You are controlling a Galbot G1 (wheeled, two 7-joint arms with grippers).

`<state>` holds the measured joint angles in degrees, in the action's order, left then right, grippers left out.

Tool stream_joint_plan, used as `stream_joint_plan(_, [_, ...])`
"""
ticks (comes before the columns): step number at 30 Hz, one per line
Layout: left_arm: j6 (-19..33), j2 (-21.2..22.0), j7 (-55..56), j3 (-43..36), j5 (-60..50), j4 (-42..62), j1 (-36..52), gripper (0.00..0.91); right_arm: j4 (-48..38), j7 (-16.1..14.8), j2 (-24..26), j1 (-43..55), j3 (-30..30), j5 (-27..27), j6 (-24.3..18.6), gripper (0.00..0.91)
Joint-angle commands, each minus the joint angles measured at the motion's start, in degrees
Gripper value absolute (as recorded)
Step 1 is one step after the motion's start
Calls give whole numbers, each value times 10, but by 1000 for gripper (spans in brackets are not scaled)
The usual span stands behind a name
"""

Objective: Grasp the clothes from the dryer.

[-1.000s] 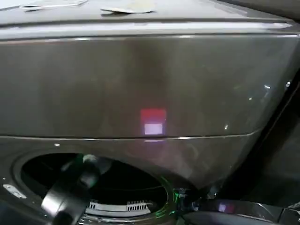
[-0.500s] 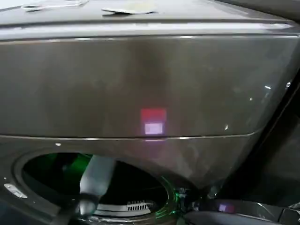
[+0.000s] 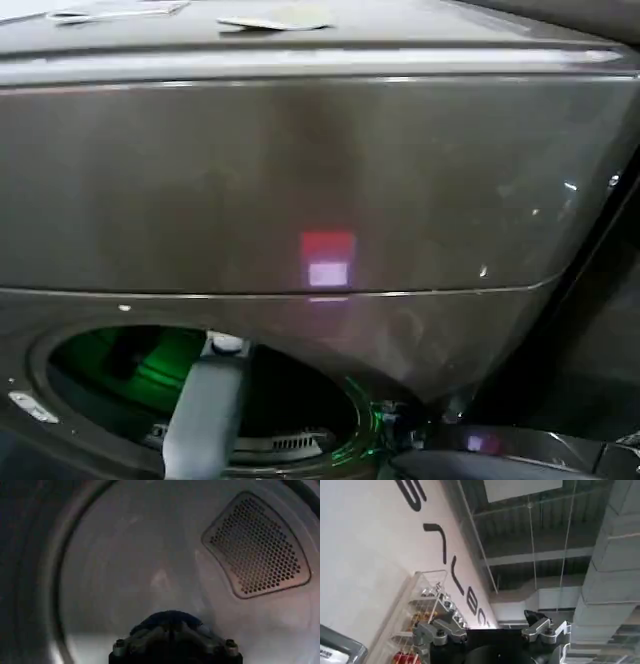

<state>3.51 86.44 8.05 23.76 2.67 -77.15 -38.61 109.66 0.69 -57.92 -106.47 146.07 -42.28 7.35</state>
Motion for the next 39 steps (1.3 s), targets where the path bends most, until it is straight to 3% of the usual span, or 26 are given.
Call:
stream_joint_plan(1, [14, 0, 9, 3, 2, -30, -25, 0, -2, 1, 0, -1, 3, -2, -13, 907])
stream_joint_plan(39, [8, -8, -7, -4, -1, -36, -23, 0, 0, -4, -3, -9, 17, -2, -7, 907])
